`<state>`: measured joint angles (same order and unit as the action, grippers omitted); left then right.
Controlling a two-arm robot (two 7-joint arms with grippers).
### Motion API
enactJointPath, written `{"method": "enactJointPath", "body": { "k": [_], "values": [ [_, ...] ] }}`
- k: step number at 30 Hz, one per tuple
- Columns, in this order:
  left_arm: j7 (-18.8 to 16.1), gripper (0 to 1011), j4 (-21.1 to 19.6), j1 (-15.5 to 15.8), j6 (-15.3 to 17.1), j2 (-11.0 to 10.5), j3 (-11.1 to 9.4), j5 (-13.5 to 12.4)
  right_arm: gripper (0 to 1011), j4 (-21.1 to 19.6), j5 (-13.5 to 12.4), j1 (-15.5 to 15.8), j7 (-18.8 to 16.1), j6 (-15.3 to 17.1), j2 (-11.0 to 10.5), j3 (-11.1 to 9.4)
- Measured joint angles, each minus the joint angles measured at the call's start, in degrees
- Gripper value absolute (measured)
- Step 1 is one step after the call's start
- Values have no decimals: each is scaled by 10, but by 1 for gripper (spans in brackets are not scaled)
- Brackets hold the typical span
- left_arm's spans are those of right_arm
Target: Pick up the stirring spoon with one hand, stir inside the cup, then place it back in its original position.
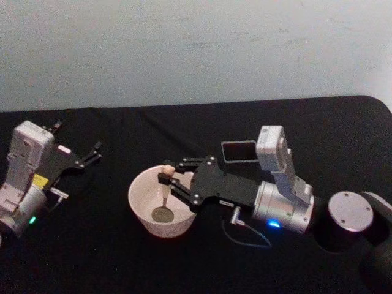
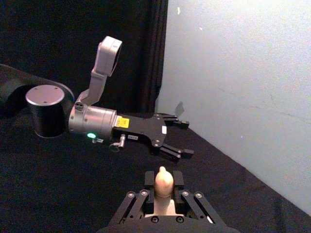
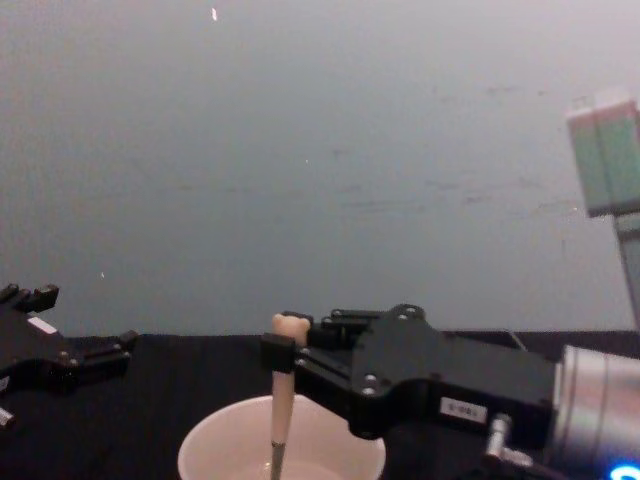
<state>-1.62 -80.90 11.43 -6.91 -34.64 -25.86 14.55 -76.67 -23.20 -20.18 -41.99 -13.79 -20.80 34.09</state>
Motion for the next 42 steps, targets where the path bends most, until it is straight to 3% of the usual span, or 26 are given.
{"method": "enactJointPath", "body": {
  "k": [10,17,32,42],
  "values": [
    [0,1001,0,0,0,0,0,0,214,64,21,-41,16,-19,32,5],
    [0,1001,0,0,0,0,0,0,214,75,27,-46,26,-21,34,-5],
    [0,1001,0,0,0,0,0,0,214,55,28,-31,33,-18,18,-21],
    [0,1001,0,0,0,0,0,0,215,19,22,-7,28,-8,-4,-27]
  ]
}}
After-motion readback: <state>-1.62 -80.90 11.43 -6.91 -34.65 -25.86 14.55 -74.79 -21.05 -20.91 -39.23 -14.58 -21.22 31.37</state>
